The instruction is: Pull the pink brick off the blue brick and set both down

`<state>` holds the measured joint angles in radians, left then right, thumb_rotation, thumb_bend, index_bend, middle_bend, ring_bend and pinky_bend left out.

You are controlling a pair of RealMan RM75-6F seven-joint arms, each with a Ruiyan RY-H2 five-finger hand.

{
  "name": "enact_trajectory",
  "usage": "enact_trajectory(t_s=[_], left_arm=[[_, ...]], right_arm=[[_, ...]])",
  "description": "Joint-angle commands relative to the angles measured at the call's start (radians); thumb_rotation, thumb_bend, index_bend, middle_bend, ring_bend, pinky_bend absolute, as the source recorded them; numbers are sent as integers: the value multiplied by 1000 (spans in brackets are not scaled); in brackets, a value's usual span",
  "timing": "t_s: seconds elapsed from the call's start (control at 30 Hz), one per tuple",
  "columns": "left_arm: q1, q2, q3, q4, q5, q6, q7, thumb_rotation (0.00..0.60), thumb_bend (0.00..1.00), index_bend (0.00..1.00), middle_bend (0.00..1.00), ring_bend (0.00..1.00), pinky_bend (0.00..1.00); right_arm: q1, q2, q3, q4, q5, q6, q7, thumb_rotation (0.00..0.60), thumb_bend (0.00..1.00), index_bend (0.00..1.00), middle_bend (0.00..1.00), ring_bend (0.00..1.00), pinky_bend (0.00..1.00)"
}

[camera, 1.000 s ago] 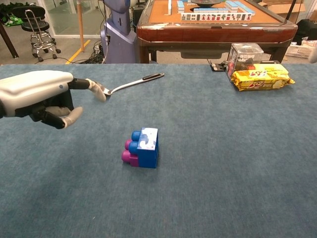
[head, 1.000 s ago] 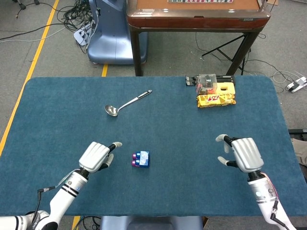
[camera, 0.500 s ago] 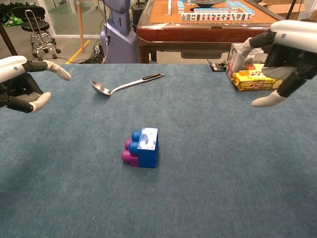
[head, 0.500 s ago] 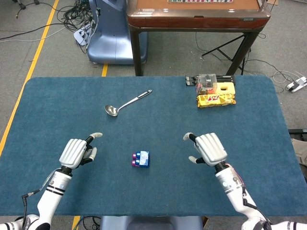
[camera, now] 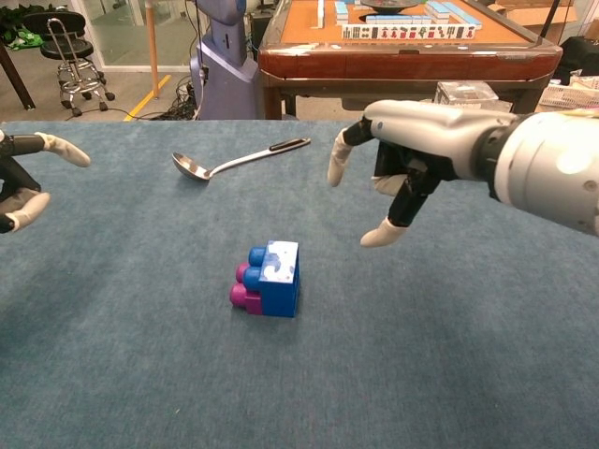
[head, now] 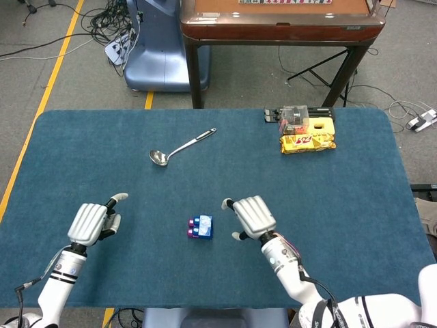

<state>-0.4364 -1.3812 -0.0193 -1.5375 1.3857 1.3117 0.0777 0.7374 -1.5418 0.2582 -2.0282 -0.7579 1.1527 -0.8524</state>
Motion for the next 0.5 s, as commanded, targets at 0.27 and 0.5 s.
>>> enact_trajectory(t_s=[0.27,0.5], left_arm=[[14,-5,-6,15,25,-5,-12,600,553,261,819,728,981],[18,-9,-9,18,37,-21,-8,600,553,261,819,728,981]], right_arm=[[126,-98,37,38,239,102,-109,600,0,333,1000,1000,1000],[190,-157,55,99,355,137,-141,600,0,320,1000,1000,1000]])
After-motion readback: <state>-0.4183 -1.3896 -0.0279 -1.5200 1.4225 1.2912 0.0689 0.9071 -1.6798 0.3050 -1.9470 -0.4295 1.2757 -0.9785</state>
